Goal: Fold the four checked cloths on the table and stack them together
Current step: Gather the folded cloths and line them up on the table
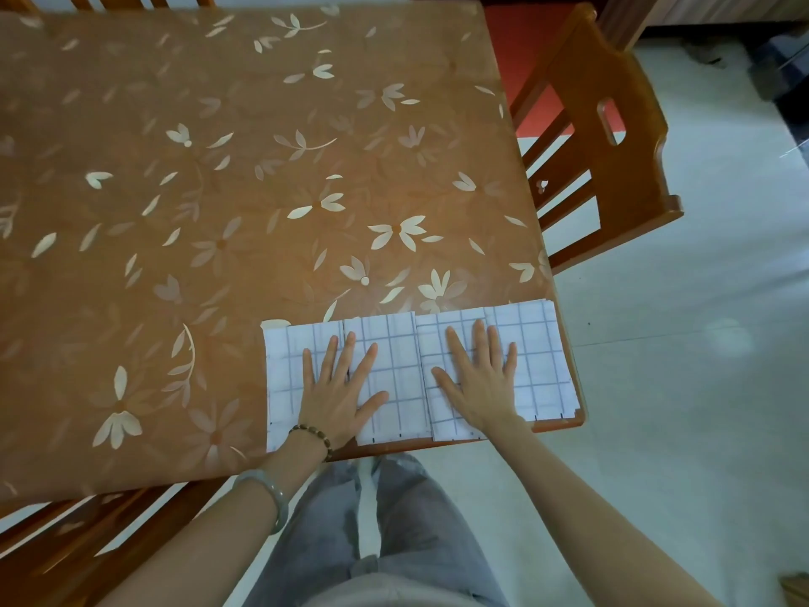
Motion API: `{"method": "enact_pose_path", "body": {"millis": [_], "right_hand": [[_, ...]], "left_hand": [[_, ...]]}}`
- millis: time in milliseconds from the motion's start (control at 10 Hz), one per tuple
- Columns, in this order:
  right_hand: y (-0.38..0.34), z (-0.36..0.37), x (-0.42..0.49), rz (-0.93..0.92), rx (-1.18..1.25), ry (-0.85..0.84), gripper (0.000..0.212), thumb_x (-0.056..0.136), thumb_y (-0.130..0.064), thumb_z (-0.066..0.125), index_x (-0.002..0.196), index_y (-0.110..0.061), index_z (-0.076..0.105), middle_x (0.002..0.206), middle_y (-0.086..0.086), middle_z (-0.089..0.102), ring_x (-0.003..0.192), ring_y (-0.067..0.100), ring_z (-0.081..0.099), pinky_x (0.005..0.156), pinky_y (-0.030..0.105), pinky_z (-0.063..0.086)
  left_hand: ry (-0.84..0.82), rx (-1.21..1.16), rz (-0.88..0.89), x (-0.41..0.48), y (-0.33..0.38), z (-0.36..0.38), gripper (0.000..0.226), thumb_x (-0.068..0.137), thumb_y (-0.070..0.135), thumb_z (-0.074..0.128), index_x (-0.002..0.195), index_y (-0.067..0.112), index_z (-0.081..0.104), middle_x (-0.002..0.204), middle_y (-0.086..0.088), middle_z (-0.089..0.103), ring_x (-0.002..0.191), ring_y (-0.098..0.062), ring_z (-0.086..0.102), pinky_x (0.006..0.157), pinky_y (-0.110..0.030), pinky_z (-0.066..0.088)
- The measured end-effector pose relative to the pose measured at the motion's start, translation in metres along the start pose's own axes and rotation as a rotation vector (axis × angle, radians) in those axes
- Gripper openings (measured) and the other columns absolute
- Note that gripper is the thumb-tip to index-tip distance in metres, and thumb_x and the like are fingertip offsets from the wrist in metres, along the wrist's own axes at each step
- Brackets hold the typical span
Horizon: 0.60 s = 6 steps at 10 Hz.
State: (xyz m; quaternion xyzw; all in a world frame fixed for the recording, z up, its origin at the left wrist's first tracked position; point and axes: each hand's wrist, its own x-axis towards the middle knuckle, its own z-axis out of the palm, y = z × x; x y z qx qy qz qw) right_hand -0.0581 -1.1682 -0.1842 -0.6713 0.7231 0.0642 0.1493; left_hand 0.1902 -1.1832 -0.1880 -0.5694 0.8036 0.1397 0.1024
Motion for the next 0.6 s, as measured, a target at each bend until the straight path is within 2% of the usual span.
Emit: {"method": "enact_pose_path", "body": {"millis": [100, 300, 400, 500, 600], "right_hand": [[0.004, -0.002, -0.008, -0.014, 0.01, 0.066, 0.069, 0.091, -0.067, 0.02, 0.15, -0.031, 0.016, 0.159, 0.014, 0.017, 0.146, 0.036, 0.013, 0.113, 0.059, 0.005], [0.007, 0.017, -0.022, -0.029, -0.051, -0.023, 0.072, 0.092, -0.069, 0.013, 0.151, -0.029, 0.014, 0.159, 0.013, 0.015, 0.145, 0.037, 0.012, 0.114, 0.058, 0.012], [0.005, 0.015, -0.02, -0.01, -0.081, -0.086, 0.075, 0.09, -0.07, 0.009, 0.152, -0.029, 0.012, 0.16, 0.012, 0.009, 0.146, 0.035, 0.003, 0.114, 0.056, 0.003], [0.004, 0.004, -0.019, -0.036, -0.027, -0.074, 0.075, 0.089, -0.066, 0.014, 0.152, -0.026, 0.02, 0.16, 0.013, 0.007, 0.147, 0.035, 0.0, 0.114, 0.055, -0.001], [-0.012, -0.026, -0.013, -0.029, 0.19, 0.079, 0.062, 0.089, -0.049, 0.04, 0.143, -0.018, 0.039, 0.157, 0.016, 0.019, 0.146, 0.035, 0.011, 0.115, 0.054, 0.009]], "left_hand": [[0.038, -0.021, 0.0, -0.007, 0.003, 0.004, 0.071, 0.091, 0.069, 0.014, 0.151, 0.03, 0.017, 0.158, -0.01, 0.018, 0.145, -0.035, 0.015, 0.112, -0.058, 0.002], [-0.017, -0.005, 0.002, -0.018, 0.007, 0.019, 0.07, 0.092, 0.068, 0.014, 0.15, 0.03, 0.018, 0.156, -0.011, 0.025, 0.143, -0.035, 0.017, 0.11, -0.06, 0.007], [-0.07, 0.004, -0.026, -0.018, 0.01, 0.014, 0.07, 0.092, 0.068, 0.013, 0.15, 0.03, 0.018, 0.156, -0.011, 0.027, 0.142, -0.037, 0.023, 0.11, -0.059, 0.005], [-0.065, -0.013, -0.026, -0.019, 0.013, 0.007, 0.072, 0.091, 0.07, 0.008, 0.15, 0.031, 0.019, 0.157, -0.01, 0.024, 0.144, -0.035, 0.019, 0.114, -0.056, 0.0], [0.064, -0.165, -0.066, -0.012, 0.011, -0.023, 0.073, 0.089, 0.071, 0.014, 0.151, 0.032, 0.015, 0.161, -0.004, 0.004, 0.148, -0.026, -0.004, 0.116, -0.046, -0.012]]}}
